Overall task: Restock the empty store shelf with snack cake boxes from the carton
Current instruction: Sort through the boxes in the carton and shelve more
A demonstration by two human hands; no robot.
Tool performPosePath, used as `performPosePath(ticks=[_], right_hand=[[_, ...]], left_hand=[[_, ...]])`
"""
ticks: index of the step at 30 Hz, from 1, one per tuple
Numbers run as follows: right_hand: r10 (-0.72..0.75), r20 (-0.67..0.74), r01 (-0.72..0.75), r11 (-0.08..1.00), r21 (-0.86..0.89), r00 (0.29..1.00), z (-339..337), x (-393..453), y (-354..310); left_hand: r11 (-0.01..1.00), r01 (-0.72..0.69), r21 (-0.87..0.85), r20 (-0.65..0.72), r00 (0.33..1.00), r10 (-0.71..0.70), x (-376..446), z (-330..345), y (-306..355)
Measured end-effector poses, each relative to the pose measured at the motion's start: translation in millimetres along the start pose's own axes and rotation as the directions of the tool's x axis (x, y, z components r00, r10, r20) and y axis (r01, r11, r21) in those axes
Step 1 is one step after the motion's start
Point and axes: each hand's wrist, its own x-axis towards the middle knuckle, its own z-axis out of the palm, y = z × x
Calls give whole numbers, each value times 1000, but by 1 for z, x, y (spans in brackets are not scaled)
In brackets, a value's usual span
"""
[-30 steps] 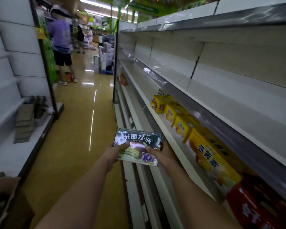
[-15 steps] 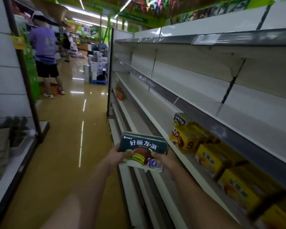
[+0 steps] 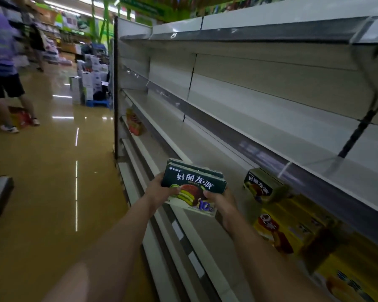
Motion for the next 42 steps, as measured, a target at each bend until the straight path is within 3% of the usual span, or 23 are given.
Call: performPosePath(ticks=[7,13,19,25,30,35,38,42], right_hand=[[31,-101,-29,999,25,994,22,85,-24],[62,-279,-106,984,-146,958,27,127,-37],[44,-573,-137,983,-121,819,44,151,-42],[-19,-733,-164,970,-178,680,44,167,-35],[-60,-769,-448,783,-432,637,25,170,-30],[-37,-837,-586,697,-413,546,21,178,-16],[-54,-877,-597,713,-369,478,20,188,-12],[-34,-926,-488,842,-230,377,20,206,-1]], left_hand=[[990,-56,126,85,995,46,111,-2,26],[973,-119,199,278,959,61,204,10,32],[933,-250,260,539,839,75,268,27,48],[918,-270,290,638,769,24,297,46,48],[888,-343,306,661,748,61,311,70,31],[852,-412,322,703,707,77,327,87,7],[836,-463,295,731,673,115,339,98,3],[823,-521,226,783,600,164,356,113,-1]])
